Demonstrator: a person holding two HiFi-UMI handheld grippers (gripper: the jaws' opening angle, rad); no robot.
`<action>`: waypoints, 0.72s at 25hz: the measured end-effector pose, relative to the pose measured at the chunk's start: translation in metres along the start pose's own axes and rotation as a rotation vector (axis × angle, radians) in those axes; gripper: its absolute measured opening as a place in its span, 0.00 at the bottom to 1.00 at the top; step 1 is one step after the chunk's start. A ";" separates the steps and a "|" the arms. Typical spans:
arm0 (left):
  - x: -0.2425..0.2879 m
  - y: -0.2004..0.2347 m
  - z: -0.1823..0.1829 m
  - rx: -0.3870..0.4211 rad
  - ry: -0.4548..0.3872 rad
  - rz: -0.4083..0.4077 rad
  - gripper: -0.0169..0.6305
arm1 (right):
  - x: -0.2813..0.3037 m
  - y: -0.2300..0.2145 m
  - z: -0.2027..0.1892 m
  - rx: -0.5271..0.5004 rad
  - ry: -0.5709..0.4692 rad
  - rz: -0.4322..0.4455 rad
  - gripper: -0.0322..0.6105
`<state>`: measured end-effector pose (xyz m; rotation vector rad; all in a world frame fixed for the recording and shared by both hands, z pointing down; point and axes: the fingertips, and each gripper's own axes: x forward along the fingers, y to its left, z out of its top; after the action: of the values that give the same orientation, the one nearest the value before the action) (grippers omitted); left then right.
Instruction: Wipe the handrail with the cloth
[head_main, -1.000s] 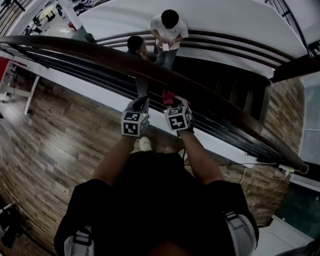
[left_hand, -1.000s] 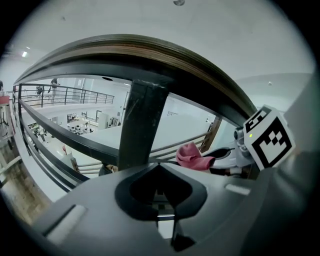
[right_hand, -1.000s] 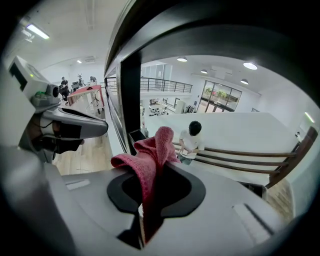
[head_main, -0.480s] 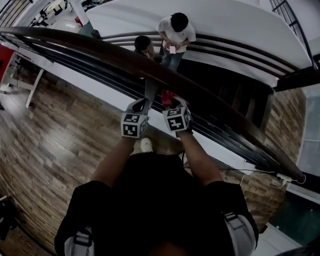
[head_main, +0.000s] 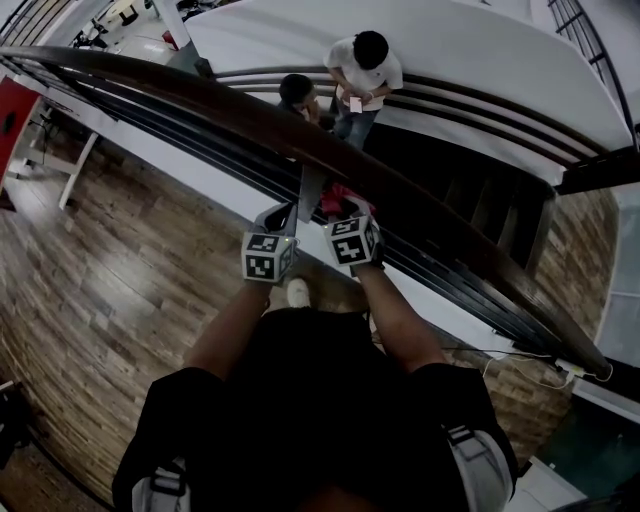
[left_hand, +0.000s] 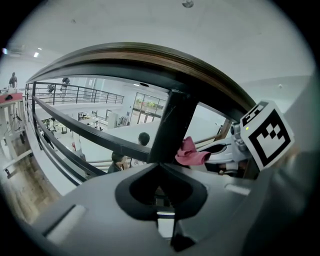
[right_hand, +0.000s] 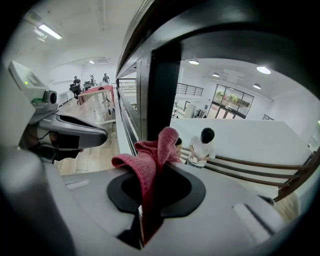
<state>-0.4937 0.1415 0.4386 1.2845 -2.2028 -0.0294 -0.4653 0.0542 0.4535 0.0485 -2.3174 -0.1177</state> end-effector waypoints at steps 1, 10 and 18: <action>-0.001 0.001 0.000 -0.001 -0.001 0.004 0.02 | 0.001 0.002 0.001 -0.001 0.000 0.006 0.12; -0.014 0.011 -0.004 0.014 -0.013 0.040 0.02 | -0.003 0.017 0.006 0.019 -0.039 0.054 0.12; -0.031 0.008 0.002 0.002 -0.043 0.051 0.02 | -0.040 0.040 0.011 0.110 -0.200 0.211 0.12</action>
<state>-0.4901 0.1700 0.4252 1.2394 -2.2719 -0.0351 -0.4459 0.0976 0.4210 -0.1593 -2.5104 0.1166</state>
